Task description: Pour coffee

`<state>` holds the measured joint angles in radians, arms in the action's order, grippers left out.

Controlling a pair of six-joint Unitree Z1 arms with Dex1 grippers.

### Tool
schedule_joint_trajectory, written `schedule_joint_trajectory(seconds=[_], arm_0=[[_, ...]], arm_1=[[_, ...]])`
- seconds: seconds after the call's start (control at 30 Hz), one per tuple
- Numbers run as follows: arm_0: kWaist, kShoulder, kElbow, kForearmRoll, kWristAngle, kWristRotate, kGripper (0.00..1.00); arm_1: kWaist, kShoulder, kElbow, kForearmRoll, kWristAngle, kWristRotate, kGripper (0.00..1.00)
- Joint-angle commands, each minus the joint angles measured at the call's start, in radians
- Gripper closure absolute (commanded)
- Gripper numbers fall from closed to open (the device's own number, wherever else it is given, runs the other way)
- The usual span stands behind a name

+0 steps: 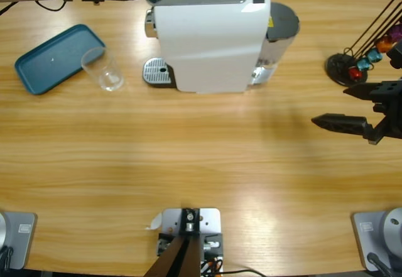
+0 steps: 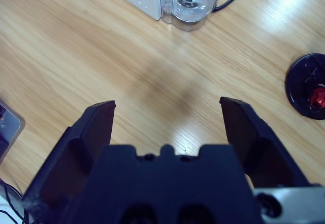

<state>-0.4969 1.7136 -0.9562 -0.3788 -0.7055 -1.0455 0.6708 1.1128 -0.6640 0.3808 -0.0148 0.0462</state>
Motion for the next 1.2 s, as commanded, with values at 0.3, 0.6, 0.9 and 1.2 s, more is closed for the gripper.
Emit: schedule_joint_trajectory(seconds=[0.3, 0.6, 0.9, 1.2], arm_0=[[-0.017, 0.052, 0.020, -0.017, -0.020, 0.014, 1.000], [-0.027, -0.022, 0.041, -0.015, -0.001, 0.036, 1.000], [-0.030, -0.096, -0.064, 0.046, 0.057, 0.033, 1.000], [-0.068, -0.110, -0.320, 0.449, 0.201, 0.187, 1.000]], arm_1=[[0.003, 0.002, 0.006, 0.000, -0.014, 0.012, 0.147], [0.003, 0.002, 0.006, 0.000, -0.014, 0.012, 0.147], [0.003, 0.002, 0.006, 0.000, -0.013, 0.012, 0.147], [0.003, -0.001, 0.006, 0.000, -0.014, 0.012, 0.147]])
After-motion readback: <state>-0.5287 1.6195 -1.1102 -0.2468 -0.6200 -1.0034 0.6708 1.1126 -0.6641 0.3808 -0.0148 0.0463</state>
